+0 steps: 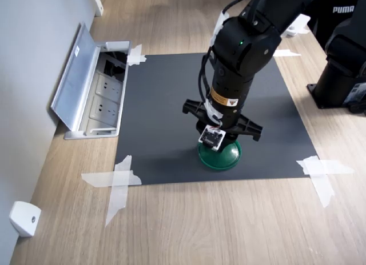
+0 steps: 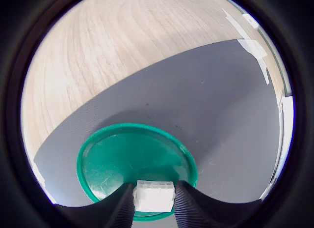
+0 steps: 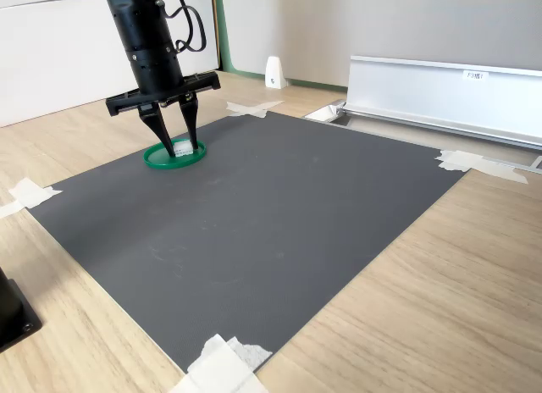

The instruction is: Grasp a white terminal and put it on the green lid.

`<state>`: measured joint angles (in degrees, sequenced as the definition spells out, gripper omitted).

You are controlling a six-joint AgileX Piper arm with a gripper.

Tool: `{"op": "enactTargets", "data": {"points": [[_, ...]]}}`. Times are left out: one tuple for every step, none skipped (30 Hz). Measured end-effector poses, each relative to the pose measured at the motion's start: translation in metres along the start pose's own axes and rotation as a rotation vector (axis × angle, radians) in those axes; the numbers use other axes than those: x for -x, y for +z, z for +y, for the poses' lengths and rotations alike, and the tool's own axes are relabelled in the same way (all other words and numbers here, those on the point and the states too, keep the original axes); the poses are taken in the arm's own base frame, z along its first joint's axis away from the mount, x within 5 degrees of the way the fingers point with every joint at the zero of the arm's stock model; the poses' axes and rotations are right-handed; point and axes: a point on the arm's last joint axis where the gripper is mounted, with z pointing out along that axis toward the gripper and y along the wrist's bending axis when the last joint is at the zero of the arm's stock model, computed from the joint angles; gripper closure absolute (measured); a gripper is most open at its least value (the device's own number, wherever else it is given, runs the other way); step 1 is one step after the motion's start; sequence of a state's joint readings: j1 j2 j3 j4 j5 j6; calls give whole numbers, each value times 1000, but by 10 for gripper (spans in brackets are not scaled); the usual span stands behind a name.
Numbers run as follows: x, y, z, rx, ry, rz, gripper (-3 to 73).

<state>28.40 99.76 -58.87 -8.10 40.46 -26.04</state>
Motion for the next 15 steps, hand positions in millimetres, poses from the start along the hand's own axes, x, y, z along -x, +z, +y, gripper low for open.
{"op": "enactTargets", "data": {"points": [[0, 0, 0, 0, 2, 0, 388], [0, 0, 0, 1, 2, 1, 388], [0, 1, 0, 1, 2, 1, 388], [0, 1, 0, 2, 2, 4, 388], [0, 1, 0, 3, 3, 4, 388], [0, 1, 0, 5, 3, 3, 388], [0, 1, 0, 7, -8, 4, 388], [0, 1, 1, 9, -24, 6, 388], [0, 1, 1, 13, -42, 9, 388], [-1, 1, 1, 15, -57, 11, 388], [-1, 1, 1, 17, -66, 13, 388], [-1, 1, 1, 18, -71, 13, 388], [-1, 1, 2, 22, -73, 14, 382], [-1, 1, 2, 24, -72, 14, 362], [-1, 1, 2, 27, -70, 12, 333]]}}
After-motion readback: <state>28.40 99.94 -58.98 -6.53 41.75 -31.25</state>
